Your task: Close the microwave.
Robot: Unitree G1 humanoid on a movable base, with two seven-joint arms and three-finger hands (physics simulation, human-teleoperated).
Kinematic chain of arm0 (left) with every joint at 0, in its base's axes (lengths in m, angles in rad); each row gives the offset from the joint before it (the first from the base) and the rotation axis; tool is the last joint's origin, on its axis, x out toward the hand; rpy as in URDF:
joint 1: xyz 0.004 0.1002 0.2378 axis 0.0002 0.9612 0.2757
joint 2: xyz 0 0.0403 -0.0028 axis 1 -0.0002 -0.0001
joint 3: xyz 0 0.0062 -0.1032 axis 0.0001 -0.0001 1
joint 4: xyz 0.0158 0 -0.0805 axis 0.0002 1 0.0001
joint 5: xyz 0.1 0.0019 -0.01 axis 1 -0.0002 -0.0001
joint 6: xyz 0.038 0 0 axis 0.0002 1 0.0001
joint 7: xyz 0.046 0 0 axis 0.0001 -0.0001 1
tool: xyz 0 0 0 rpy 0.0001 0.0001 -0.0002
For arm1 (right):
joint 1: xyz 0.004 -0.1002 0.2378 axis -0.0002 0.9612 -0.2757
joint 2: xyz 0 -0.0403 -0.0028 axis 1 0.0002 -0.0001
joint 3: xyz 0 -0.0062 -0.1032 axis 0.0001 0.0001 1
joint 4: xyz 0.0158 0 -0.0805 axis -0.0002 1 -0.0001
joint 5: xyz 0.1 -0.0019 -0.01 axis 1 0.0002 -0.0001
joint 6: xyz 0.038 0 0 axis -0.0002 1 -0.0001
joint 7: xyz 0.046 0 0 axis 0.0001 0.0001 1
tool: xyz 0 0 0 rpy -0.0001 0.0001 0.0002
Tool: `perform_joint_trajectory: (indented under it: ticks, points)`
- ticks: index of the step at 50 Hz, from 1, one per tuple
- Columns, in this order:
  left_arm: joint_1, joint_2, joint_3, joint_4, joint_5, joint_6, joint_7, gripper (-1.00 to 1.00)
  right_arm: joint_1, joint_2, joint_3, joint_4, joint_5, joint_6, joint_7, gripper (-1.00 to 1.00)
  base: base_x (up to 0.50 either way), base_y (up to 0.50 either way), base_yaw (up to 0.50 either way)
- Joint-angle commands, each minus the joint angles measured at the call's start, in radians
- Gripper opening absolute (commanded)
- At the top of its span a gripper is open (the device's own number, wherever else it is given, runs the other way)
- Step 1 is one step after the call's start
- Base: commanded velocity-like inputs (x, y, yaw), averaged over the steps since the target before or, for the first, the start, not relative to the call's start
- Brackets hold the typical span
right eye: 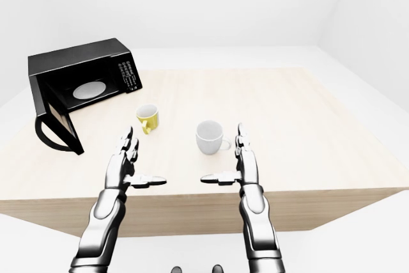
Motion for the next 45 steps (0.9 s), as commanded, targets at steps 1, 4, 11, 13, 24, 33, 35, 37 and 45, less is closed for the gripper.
perform_joint_trajectory:
  ticks: [1, 4, 11, 13, 24, 33, 35, 37, 45]
  points:
    - [0.009, 0.011, 0.022, -0.021, -0.009, 0.008, -0.024, 1.00, 0.003, -0.010, -0.022, -0.004, 0.012, -0.002, 0.020, 1.00, 0.00, 0.00, 0.00]
    - [0.010, 0.011, 0.022, -0.019, -0.009, 0.005, -0.025, 1.00, 0.003, -0.010, -0.022, -0.004, 0.010, -0.002, 0.018, 1.00, 0.00, 0.00, 0.00]
    - [0.010, 0.011, 0.023, -0.022, -0.010, 0.006, -0.025, 1.00, 0.000, -0.010, -0.022, 0.000, 0.010, -0.001, 0.017, 1.00, 0.00, 0.00, 0.00]
    - [0.010, 0.010, 0.023, -0.022, -0.010, 0.007, -0.025, 1.00, 0.003, -0.010, -0.021, -0.006, 0.010, 0.001, 0.017, 1.00, 0.00, 0.00, 0.00]
    - [0.011, 0.010, 0.022, -0.021, 0.002, -0.003, -0.015, 1.00, -0.001, -0.010, -0.021, 0.005, 0.008, -0.004, 0.014, 1.00, 0.00, 0.00, 0.00]
    - [0.044, 0.008, 0.014, -0.085, 0.043, -0.006, 0.013, 1.00, 0.022, -0.009, -0.013, -0.049, -0.031, 0.010, -0.009, 1.00, 0.00, 0.00, 0.00]
    - [0.060, 0.006, 0.011, -0.118, 0.046, 0.004, 0.010, 1.00, 0.034, -0.008, -0.013, -0.078, -0.034, 0.018, -0.012, 1.00, 0.00, 0.00, 0.00]
    - [0.075, 0.005, 0.007, -0.146, 0.062, 0.003, 0.019, 1.00, 0.053, -0.004, -0.006, -0.117, -0.045, 0.024, -0.017, 1.00, 0.00, 0.00, 0.00]
    - [0.210, -0.006, -0.012, -0.390, 0.077, 0.035, 0.006, 1.00, 0.131, 0.006, 0.018, -0.275, -0.074, 0.047, -0.025, 1.00, 0.00, 0.00, 0.00]
